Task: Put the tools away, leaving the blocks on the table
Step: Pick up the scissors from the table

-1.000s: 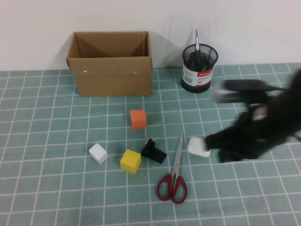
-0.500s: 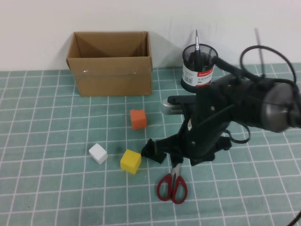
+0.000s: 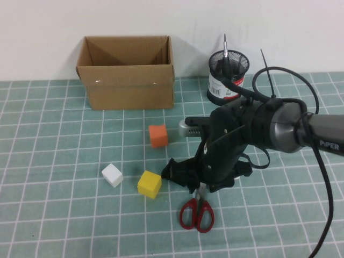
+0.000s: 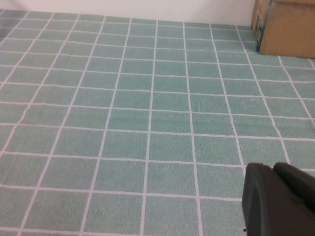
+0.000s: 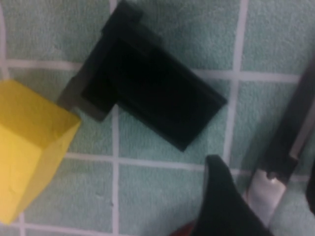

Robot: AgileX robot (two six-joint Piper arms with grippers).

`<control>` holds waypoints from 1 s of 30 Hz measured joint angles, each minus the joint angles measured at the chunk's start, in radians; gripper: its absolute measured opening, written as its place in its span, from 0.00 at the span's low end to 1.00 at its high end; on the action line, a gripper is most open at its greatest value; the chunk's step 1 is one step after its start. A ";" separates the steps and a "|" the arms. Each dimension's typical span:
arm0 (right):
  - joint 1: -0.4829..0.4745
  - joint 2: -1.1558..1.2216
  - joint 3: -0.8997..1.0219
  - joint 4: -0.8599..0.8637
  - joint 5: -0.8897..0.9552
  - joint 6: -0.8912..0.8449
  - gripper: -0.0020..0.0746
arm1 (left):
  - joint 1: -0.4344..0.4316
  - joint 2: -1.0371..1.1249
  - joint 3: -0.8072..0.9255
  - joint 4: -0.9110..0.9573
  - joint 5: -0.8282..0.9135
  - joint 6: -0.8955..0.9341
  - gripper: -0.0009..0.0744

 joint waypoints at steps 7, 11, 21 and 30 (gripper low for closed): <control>-0.006 0.015 -0.011 0.014 -0.004 0.000 0.39 | 0.000 0.000 0.000 0.000 0.000 0.000 0.01; -0.008 0.017 -0.015 0.001 0.006 0.000 0.16 | 0.000 0.000 0.000 0.000 0.000 0.000 0.01; 0.010 0.021 -0.017 -0.040 -0.020 0.002 0.04 | 0.000 0.000 0.000 0.000 0.000 0.000 0.01; 0.011 0.025 -0.021 -0.053 -0.007 0.006 0.05 | 0.000 0.000 0.000 0.000 0.000 0.000 0.01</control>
